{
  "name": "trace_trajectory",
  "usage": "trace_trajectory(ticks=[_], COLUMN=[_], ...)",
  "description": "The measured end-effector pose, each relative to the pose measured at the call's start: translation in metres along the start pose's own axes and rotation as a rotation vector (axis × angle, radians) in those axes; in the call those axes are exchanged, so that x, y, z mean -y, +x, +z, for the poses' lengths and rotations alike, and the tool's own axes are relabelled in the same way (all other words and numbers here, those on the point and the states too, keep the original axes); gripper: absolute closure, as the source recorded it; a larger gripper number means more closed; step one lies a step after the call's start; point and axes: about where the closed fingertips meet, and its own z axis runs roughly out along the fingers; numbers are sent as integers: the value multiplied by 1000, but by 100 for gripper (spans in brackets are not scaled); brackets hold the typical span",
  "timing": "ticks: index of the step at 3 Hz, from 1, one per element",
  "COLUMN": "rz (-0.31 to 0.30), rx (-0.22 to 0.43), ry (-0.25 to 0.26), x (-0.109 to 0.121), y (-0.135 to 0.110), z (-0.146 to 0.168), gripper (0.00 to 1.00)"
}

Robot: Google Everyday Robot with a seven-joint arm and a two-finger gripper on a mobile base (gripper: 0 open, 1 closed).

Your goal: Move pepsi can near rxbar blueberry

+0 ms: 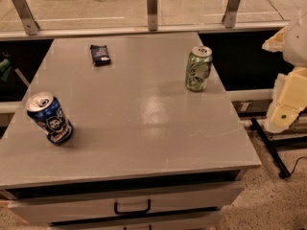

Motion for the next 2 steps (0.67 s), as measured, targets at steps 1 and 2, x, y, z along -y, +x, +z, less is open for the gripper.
trace_trajectory(ticks=[1,2], rz=[-2,-64], rx=[3,97], ry=[3,-10], x=[0,0], y=[-1,-46], z=[0,15], gripper=[0,0])
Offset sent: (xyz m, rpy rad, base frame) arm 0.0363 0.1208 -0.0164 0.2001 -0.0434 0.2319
